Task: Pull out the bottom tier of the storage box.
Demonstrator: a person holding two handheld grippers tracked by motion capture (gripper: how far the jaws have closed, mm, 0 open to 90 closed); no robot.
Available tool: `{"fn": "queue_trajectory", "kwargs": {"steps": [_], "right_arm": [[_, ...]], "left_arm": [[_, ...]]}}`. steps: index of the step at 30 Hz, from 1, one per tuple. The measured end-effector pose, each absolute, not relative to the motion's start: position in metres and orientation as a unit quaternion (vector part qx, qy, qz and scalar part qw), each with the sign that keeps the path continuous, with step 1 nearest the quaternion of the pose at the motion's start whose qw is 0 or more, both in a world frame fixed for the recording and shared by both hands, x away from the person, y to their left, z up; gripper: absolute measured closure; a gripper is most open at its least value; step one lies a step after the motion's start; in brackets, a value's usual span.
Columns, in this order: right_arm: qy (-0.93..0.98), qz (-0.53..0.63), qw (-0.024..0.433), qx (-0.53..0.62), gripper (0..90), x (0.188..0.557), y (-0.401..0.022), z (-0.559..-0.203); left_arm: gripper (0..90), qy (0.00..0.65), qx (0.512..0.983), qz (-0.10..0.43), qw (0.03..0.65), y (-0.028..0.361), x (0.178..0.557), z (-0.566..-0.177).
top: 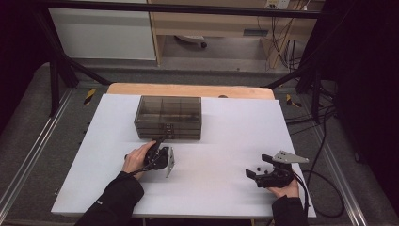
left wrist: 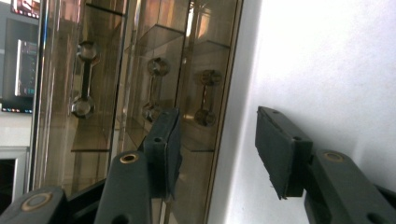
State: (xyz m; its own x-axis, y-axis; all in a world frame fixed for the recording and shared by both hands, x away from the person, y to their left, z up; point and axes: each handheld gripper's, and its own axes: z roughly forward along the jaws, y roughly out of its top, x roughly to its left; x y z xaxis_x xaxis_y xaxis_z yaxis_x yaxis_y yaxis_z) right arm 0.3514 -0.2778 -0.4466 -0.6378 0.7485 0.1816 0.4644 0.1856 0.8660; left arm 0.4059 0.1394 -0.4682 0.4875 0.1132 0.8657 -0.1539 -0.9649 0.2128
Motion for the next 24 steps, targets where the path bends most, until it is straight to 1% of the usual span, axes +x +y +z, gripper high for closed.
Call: {"fn": "queue_trajectory", "kwargs": {"steps": [5,6,9,23,24], "right_arm": [[0.756,0.497,0.143,0.401,0.7,0.351,-0.278,-0.447],[0.756,0.497,0.142,0.402,0.7,0.351,-0.278,-0.446],[0.756,0.497,0.142,0.402,0.7,0.351,-0.278,-0.446],[0.755,0.498,0.142,0.402,0.7,0.351,-0.278,-0.446],[0.755,0.498,0.143,0.402,0.7,0.351,-0.278,-0.446]], "left_arm": [[53.1,-0.020,0.848,0.515,0.123,0.137,0.407,-0.472],[55.2,-0.023,0.847,0.518,0.121,0.137,0.407,-0.474],[57.2,-0.028,0.843,0.526,0.113,0.135,0.408,-0.475],[65.4,-0.032,0.825,0.555,0.101,0.131,0.413,-0.484],[67.0,-0.033,0.824,0.557,0.100,0.131,0.413,-0.485]]}}
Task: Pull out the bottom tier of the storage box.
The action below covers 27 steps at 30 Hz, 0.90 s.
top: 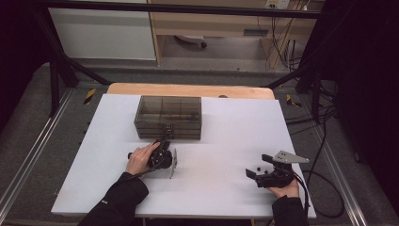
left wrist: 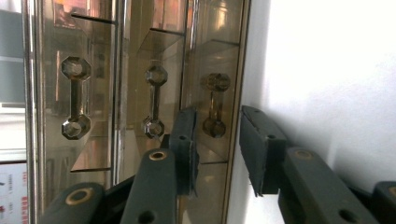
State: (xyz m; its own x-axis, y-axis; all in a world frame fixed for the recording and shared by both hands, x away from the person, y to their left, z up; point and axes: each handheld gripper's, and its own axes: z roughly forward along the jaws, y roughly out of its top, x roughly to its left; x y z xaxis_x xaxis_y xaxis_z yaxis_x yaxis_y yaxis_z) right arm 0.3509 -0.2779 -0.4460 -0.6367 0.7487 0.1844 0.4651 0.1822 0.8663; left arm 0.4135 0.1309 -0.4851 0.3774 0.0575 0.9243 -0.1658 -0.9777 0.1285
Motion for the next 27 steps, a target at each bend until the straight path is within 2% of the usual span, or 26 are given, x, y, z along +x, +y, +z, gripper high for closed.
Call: {"fn": "queue_trajectory", "kwargs": {"steps": [27], "right_arm": [[0.757,0.496,0.144,0.401,0.7,0.351,-0.278,-0.446]], "left_arm": [[76.0,-0.057,0.797,0.597,0.070,0.126,0.415,-0.498]]}}
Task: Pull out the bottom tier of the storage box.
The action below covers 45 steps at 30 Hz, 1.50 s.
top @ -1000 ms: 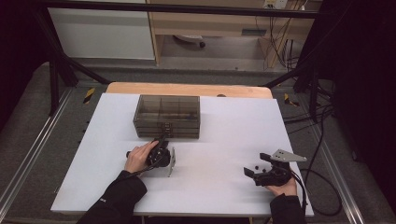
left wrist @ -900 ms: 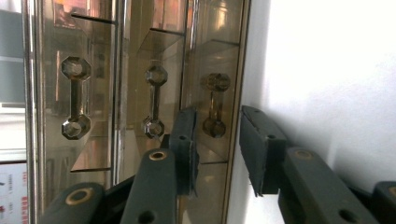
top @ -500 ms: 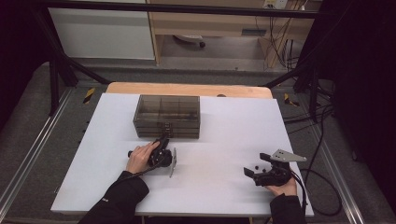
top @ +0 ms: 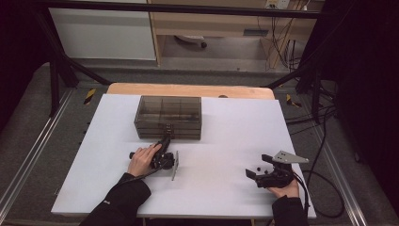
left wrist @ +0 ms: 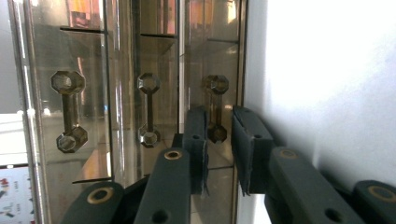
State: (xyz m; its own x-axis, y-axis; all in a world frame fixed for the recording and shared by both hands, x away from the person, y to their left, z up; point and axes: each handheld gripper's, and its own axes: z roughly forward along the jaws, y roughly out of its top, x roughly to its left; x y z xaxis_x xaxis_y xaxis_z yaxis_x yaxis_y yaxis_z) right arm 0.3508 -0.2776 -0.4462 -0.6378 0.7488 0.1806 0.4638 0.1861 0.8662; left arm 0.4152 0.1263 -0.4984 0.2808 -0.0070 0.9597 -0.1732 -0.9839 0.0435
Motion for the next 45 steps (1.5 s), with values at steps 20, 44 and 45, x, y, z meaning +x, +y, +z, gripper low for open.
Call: {"fn": "queue_trajectory", "kwargs": {"steps": [20,44,45], "right_arm": [[0.756,0.497,0.144,0.401,0.7,0.3505,-0.2777,-0.4458],[0.755,0.498,0.146,0.401,0.7,0.3503,-0.2787,-0.4453],[0.755,0.497,0.146,0.401,0.7,0.3503,-0.2787,-0.4453]], "left_arm": [[80.3,-0.060,0.779,0.621,0.067,0.1287,0.4137,-0.5056],[81.0,-0.068,0.776,0.625,0.062,0.1293,0.4075,-0.5063],[81.0,-0.068,0.775,0.625,0.063,0.1294,0.4074,-0.5063]]}}
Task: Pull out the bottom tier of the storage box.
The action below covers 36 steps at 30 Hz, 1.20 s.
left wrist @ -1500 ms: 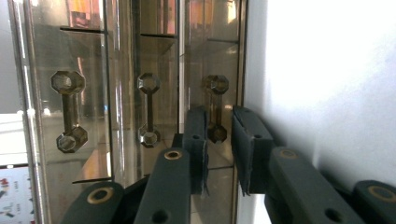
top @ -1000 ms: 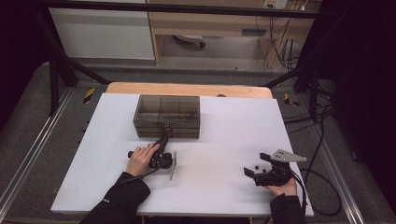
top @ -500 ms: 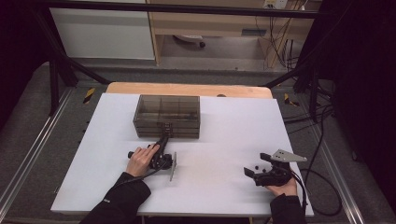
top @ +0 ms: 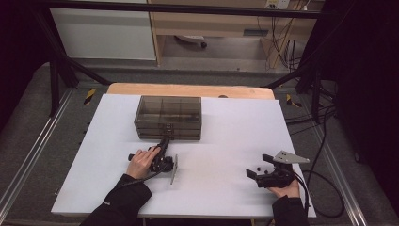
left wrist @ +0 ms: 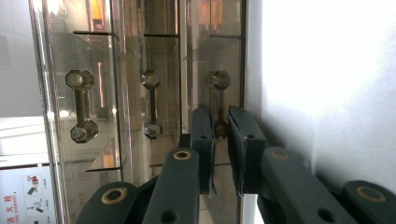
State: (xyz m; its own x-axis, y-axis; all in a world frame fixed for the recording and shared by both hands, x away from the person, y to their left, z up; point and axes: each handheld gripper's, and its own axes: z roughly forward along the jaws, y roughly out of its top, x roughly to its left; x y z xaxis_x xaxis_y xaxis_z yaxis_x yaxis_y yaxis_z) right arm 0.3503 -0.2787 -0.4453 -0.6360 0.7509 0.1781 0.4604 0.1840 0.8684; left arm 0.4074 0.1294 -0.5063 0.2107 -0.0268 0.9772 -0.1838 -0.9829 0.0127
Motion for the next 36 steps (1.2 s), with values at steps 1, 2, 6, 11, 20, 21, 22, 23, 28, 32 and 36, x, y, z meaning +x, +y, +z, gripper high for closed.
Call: {"fn": "queue_trajectory", "kwargs": {"steps": [1,2,6,11,20,21,22,23,28,32,36], "right_arm": [[0.755,0.497,0.146,0.401,0.7,0.350,-0.279,-0.445],[0.756,0.497,0.146,0.401,0.7,0.350,-0.279,-0.445],[0.756,0.496,0.145,0.401,0.7,0.350,-0.278,-0.446],[0.756,0.497,0.146,0.400,0.7,0.350,-0.279,-0.445],[0.756,0.497,0.146,0.400,0.7,0.350,-0.278,-0.446],[0.756,0.497,0.146,0.400,0.7,0.350,-0.278,-0.446],[0.756,0.497,0.145,0.401,0.7,0.350,-0.278,-0.446],[0.756,0.496,0.145,0.401,0.7,0.350,-0.278,-0.446],[0.756,0.496,0.145,0.401,0.7,0.350,-0.278,-0.446],[0.757,0.496,0.145,0.401,0.7,0.350,-0.278,-0.446],[0.757,0.496,0.145,0.400,0.7,0.350,-0.278,-0.446]], "left_arm": [[81.0,-0.068,0.776,0.624,0.062,0.129,0.407,-0.506],[81.0,-0.069,0.776,0.623,0.063,0.129,0.406,-0.506],[80.9,-0.068,0.777,0.623,0.064,0.129,0.405,-0.506],[80.8,-0.066,0.778,0.622,0.065,0.130,0.403,-0.506],[78.1,-0.059,0.783,0.614,0.072,0.131,0.403,-0.502],[75.6,-0.056,0.785,0.612,0.075,0.131,0.403,-0.501],[72.5,-0.053,0.787,0.610,0.080,0.132,0.403,-0.498],[69.0,-0.048,0.789,0.607,0.083,0.133,0.403,-0.496],[59.7,-0.041,0.802,0.589,0.092,0.134,0.408,-0.490],[56.8,-0.043,0.811,0.576,0.093,0.134,0.411,-0.487],[59.7,-0.049,0.814,0.572,0.091,0.134,0.412,-0.488]]}}
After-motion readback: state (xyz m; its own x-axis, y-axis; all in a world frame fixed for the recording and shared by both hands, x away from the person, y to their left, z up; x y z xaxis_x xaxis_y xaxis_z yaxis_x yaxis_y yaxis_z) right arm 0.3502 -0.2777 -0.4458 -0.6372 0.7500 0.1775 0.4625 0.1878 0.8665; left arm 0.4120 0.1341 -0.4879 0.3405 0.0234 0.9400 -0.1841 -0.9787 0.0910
